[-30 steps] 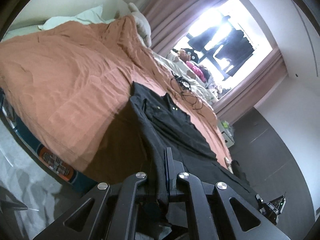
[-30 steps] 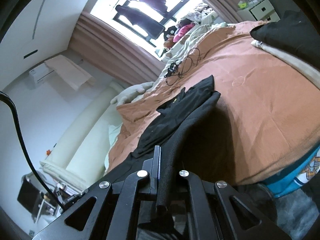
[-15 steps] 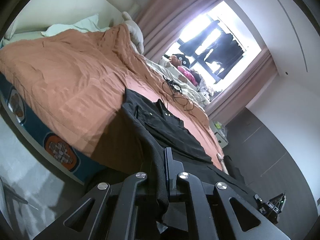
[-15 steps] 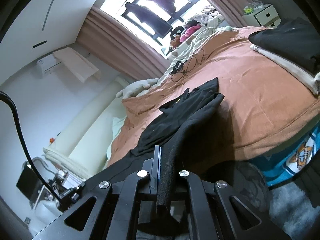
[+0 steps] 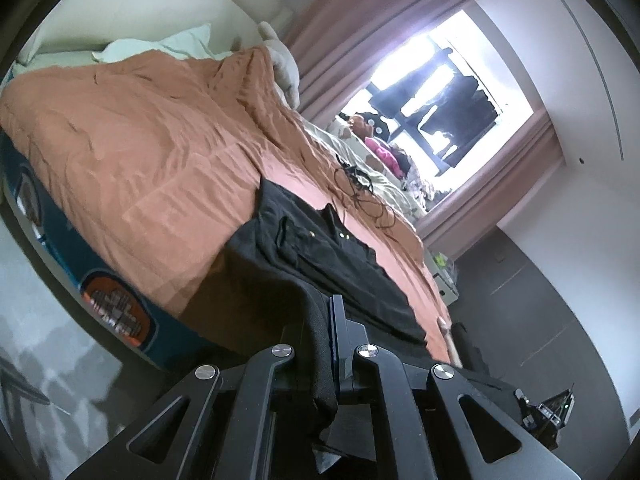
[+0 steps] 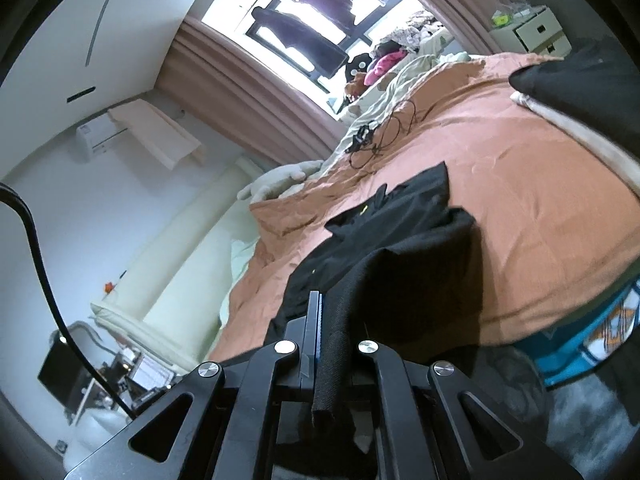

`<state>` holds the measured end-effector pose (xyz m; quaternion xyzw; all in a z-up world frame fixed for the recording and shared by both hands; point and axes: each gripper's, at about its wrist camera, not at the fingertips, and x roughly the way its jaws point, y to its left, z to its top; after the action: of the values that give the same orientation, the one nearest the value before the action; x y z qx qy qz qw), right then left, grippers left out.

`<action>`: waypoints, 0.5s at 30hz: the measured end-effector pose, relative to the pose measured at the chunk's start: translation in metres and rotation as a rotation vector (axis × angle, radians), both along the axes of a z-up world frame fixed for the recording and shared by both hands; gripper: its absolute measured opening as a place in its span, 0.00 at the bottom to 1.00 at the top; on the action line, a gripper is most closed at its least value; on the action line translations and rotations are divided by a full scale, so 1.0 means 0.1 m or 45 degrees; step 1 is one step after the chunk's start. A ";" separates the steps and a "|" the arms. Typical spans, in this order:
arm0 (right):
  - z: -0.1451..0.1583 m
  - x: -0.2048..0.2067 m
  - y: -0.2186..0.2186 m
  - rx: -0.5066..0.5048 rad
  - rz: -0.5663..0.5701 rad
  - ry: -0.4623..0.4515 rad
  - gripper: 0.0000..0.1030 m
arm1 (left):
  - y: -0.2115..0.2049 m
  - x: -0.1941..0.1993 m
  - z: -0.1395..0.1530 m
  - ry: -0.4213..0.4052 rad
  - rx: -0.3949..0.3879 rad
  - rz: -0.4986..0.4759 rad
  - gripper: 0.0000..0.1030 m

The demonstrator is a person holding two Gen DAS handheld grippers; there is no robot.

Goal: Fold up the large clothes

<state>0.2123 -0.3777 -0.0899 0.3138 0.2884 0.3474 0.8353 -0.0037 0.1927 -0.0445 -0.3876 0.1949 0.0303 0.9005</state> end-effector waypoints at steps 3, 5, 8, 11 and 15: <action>0.10 0.17 0.04 -0.008 0.000 -0.010 0.03 | 0.08 0.19 0.11 -0.003 0.018 -0.007 0.04; 0.21 0.33 0.10 -0.014 0.002 -0.023 0.03 | 0.12 0.33 0.22 -0.010 0.037 -0.015 0.04; 0.35 0.52 0.18 -0.025 0.003 -0.050 0.03 | 0.17 0.55 0.40 -0.025 0.070 -0.028 0.04; 0.48 0.75 0.25 -0.033 -0.003 -0.075 0.03 | 0.23 0.78 0.54 -0.039 0.087 -0.034 0.04; 0.69 1.10 0.37 -0.067 -0.013 -0.110 0.03 | 0.33 1.09 0.71 -0.052 0.113 -0.031 0.04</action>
<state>0.3222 -0.3408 -0.0207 0.2780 0.2596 0.3488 0.8566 0.1056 0.2253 0.0269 -0.3456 0.1795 0.0201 0.9208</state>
